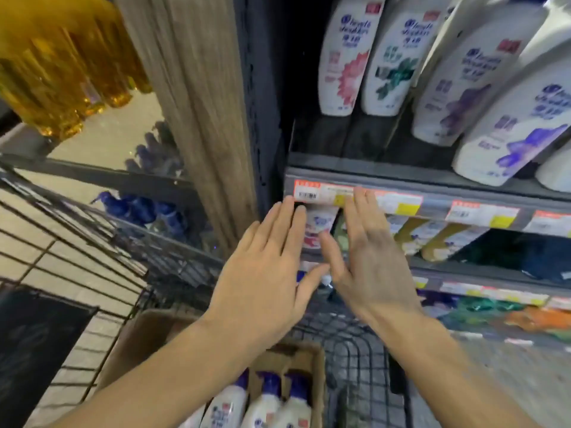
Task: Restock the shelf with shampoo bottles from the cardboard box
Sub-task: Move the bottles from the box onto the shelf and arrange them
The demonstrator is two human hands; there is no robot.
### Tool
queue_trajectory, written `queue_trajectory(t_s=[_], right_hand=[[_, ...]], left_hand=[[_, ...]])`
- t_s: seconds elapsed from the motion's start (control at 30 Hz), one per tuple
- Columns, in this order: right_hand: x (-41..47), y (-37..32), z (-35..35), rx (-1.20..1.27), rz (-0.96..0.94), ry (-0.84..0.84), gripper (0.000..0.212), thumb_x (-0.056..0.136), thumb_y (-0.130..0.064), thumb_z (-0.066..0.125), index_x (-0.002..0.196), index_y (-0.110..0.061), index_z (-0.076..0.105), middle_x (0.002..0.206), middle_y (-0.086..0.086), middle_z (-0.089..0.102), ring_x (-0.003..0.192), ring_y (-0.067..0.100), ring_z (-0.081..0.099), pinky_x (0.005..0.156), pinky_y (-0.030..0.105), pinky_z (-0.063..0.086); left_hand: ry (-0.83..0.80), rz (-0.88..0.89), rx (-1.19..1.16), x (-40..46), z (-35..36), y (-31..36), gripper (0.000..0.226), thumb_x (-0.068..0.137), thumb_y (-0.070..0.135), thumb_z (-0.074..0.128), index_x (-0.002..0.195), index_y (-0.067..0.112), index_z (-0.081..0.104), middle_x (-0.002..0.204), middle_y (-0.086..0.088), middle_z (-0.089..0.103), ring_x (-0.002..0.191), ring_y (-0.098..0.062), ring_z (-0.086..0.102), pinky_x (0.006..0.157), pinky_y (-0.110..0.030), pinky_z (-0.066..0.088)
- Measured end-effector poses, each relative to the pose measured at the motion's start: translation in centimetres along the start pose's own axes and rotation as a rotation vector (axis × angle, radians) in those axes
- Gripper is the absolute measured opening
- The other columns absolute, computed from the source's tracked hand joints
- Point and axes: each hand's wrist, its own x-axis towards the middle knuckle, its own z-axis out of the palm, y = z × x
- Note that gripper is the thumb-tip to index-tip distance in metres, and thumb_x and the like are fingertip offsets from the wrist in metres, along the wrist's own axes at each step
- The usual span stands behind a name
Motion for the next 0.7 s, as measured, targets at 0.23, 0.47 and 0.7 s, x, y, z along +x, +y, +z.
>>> queue_trajectory(t_s=[0.23, 0.47, 0.7], right_hand=[[-12.4, -7.1, 6.7, 0.162, 0.044, -0.260, 0.061, 0.099, -0.040, 0.038, 0.148, -0.003, 0.034, 0.163, 0.006, 0.009, 0.150, 0.019, 0.012, 0.116, 0.033, 0.031], [-17.7, -9.3, 9.5, 0.082, 0.377, -0.731, 0.058, 0.099, -0.046, 0.029, 0.147, -0.013, 0.027, 0.144, 0.006, 0.040, 0.132, 0.021, 0.040, 0.104, 0.029, 0.039], [-20.8, -8.9, 12.1, -0.173, 0.552, -1.069, 0.045, 0.098, -0.019, 0.040, 0.137, 0.003, 0.041, 0.128, 0.013, 0.061, 0.117, 0.027, 0.060, 0.091, 0.032, 0.049]], left_hand=[[-0.359, -0.170, 0.109, -12.0, 6.4, -8.0, 0.085, 0.090, 0.063, 0.004, 0.151, 0.008, 0.022, 0.160, -0.010, 0.018, 0.148, -0.023, 0.019, 0.118, -0.042, 0.021], [-0.624, -0.401, 0.082, -19.4, 12.7, -14.5, 0.082, 0.091, 0.064, 0.009, 0.153, 0.012, -0.002, 0.163, -0.006, -0.008, 0.150, -0.018, -0.005, 0.120, -0.039, 0.007], [-0.742, -0.589, 0.017, -26.0, 15.8, -15.4, 0.083, 0.092, 0.062, 0.008, 0.152, 0.006, -0.001, 0.163, -0.014, 0.001, 0.150, -0.025, 0.006, 0.118, -0.041, 0.023]])
